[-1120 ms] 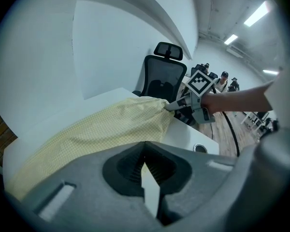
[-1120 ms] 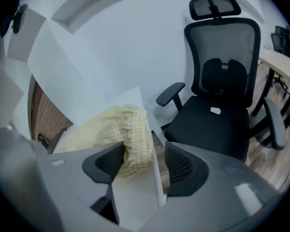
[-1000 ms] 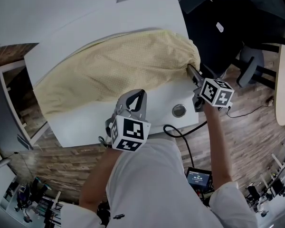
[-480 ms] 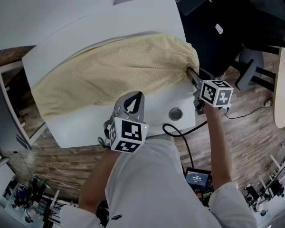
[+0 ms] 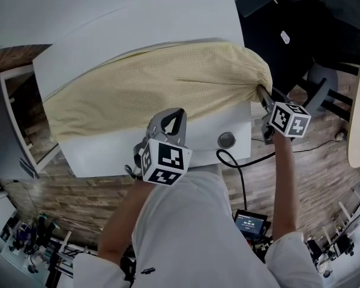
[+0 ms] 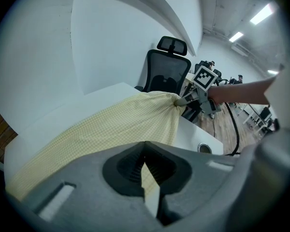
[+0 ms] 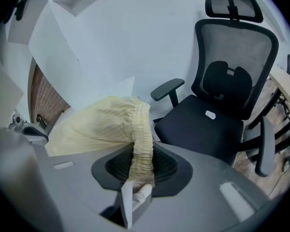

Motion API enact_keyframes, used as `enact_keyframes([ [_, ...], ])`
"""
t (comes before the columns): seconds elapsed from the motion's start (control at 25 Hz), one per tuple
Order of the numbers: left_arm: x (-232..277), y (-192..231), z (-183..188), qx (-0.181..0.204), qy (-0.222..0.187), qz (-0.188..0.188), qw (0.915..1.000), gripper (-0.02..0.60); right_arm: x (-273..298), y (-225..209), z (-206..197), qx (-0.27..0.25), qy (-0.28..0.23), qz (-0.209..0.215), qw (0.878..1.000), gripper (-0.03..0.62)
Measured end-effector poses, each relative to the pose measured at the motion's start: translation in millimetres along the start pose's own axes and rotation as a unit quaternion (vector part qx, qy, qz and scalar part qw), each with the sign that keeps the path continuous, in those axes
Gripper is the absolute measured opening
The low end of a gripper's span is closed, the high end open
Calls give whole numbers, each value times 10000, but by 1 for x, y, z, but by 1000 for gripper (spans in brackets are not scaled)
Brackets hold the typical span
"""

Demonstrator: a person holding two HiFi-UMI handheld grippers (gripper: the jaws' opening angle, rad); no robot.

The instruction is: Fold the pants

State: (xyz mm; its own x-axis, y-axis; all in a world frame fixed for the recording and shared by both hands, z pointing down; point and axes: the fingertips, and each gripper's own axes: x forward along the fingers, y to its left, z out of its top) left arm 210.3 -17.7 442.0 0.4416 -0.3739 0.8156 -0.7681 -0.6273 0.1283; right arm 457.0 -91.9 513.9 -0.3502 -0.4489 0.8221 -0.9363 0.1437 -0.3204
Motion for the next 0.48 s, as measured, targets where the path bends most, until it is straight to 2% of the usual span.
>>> enact_keyframes([
  [0.28, 1, 4, -5, 33, 40, 32, 10000, 3, -24, -40, 8, -318, 75, -542, 9980, 95],
  [0.48, 0, 5, -2, 32, -2, 46, 10000, 3, -49, -79, 14, -187, -45, -1137, 9933, 93],
])
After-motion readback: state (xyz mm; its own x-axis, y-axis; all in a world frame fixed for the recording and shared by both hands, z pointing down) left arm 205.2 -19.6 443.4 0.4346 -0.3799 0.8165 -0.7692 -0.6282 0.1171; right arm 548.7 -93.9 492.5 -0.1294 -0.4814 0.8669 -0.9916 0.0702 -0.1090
